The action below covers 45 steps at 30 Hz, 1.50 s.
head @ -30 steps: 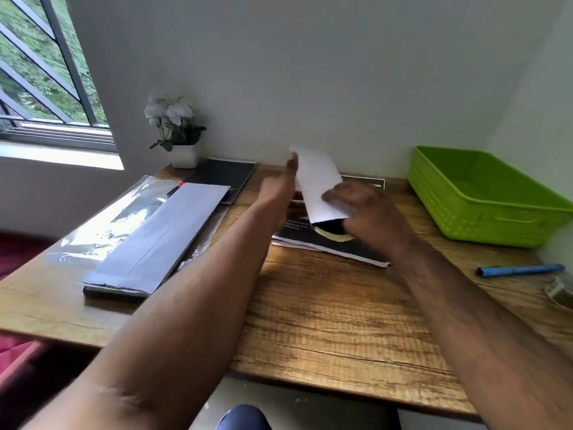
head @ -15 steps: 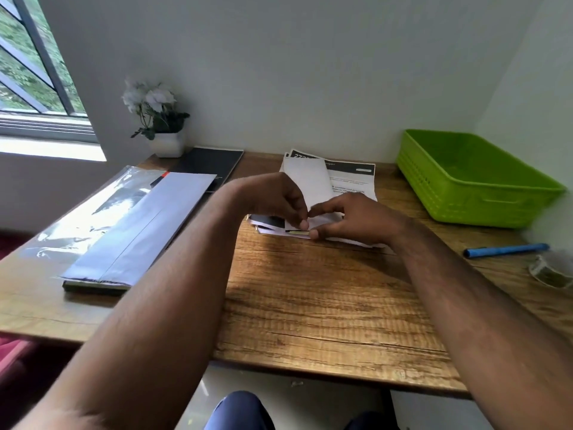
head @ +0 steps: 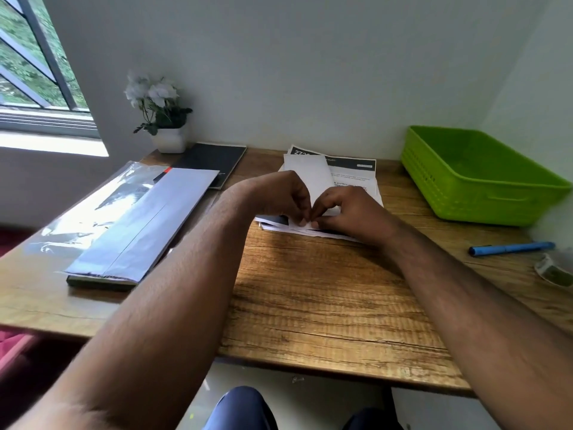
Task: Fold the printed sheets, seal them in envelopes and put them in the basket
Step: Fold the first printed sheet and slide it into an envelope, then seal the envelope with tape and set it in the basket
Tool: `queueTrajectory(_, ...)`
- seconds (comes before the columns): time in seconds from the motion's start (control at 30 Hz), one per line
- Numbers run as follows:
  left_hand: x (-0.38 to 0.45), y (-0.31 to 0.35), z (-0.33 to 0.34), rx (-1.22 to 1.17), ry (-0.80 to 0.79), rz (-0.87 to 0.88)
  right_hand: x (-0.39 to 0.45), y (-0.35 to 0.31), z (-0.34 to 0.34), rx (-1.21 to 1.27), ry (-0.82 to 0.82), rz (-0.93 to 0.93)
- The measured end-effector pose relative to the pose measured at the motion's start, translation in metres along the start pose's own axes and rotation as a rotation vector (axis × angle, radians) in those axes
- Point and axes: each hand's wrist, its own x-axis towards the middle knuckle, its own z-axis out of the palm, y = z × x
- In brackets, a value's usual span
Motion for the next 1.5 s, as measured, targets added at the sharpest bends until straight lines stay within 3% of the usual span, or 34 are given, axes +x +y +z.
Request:
queueTrajectory(0.13,-0.001,0.002,0.000,0.036,0.021,-0.028,0.002,-0.003,0.003,0.015,-0.027,-0.049)
queueTrajectory(0.57,-0.008,0.007,0.000,0.043,0.047,-0.093,-0.007,0.018,-0.034,-0.027,-0.131,0.163)
queueTrajectory(0.77,0.003,0.031,0.024,0.147,0.194,0.050,-0.009,0.025,-0.032,-0.113,-0.089,0.053)
queueTrajectory(1.03,0.005,0.037,0.027,0.189,0.188,0.091,-0.014,0.035,-0.027,-0.173,-0.065,-0.129)
queueTrajectory(1.17,0.005,0.039,0.028,0.224,0.197,0.111,-0.015,0.033,-0.025,-0.183,-0.012,-0.171)
queueTrajectory(1.3,0.005,0.041,0.027,0.262,0.302,0.115,-0.013,0.032,-0.023,-0.200,0.051,-0.220)
queueTrajectory(1.5,0.000,0.043,0.019,0.273,0.577,0.284,-0.007,0.034,-0.029,-0.367,0.449,-0.422)
